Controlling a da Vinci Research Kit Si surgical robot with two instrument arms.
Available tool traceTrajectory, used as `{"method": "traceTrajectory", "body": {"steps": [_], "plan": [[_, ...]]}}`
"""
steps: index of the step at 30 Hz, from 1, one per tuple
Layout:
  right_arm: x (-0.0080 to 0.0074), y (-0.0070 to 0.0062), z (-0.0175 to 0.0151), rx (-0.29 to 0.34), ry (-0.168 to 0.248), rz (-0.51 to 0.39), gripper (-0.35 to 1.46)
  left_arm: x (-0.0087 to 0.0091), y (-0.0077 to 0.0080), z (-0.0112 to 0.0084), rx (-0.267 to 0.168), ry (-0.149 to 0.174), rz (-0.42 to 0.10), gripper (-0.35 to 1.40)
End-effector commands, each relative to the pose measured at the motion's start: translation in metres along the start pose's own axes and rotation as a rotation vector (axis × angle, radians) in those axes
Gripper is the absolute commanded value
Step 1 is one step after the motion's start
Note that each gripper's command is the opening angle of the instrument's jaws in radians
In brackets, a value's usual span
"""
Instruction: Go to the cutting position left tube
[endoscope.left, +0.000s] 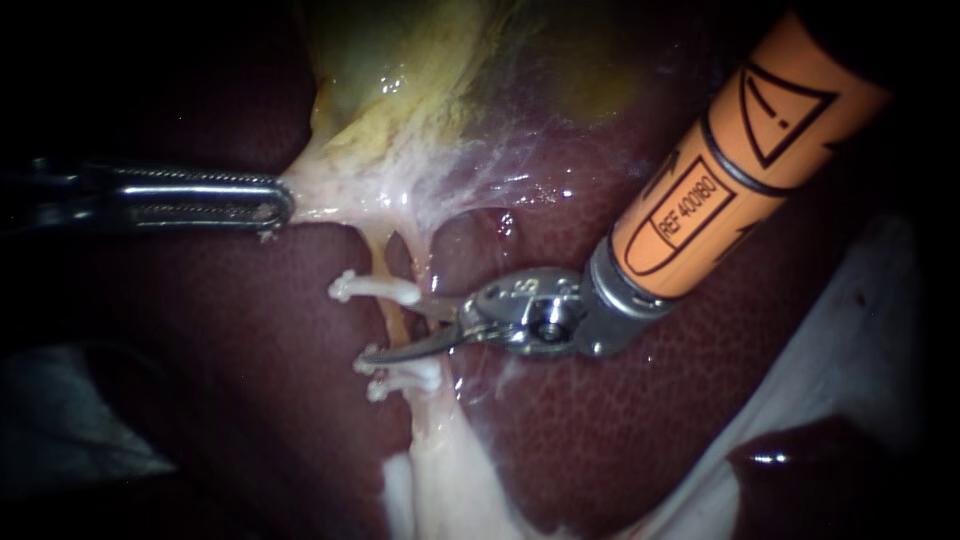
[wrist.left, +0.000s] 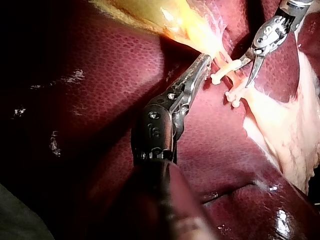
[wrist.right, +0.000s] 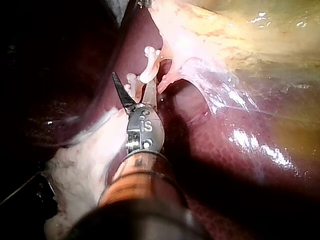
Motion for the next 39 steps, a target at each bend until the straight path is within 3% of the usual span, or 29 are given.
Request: {"method": "traceTrajectory", "body": {"steps": [1, 11, 20, 24, 32, 39], "plan": [[-0.0001, 0.0, 0.0001, 0.0, -0.002, -0.001, 1.36, 0.0, 0.0, 0.0, 0.001, 0.0, 0.0, -0.35], [-0.0005, 0.0002, 0.0005, 0.038, -0.02, -0.001, 1.36, 0.0002, -0.0001, -0.0003, 0.002, 0.003, -0.002, -0.35], [-0.0011, 0.0009, 0.0012, 0.168, 0.044, -0.07, 1.24, 0.0002, 0.0, -0.0002, 0.003, 0.003, -0.002, -0.35], [-0.0014, 0.001, 0.0024, 0.166, 0.045, -0.089, 1.24, 0.0003, 0.0, -0.0001, 0.004, 0.003, -0.003, -0.35], [-0.0008, 0.0008, 0.0044, 0.138, 0.123, -0.083, 1.29, 0.0003, 0.0001, 0.0002, 0.006, 0.004, -0.003, -0.35], [0.0007, 0.0007, 0.0039, 0.116, 0.18, -0.063, 1.29, 0.0004, 0.0004, 0.0004, 0.009, 0.005, -0.004, -0.35]]}}
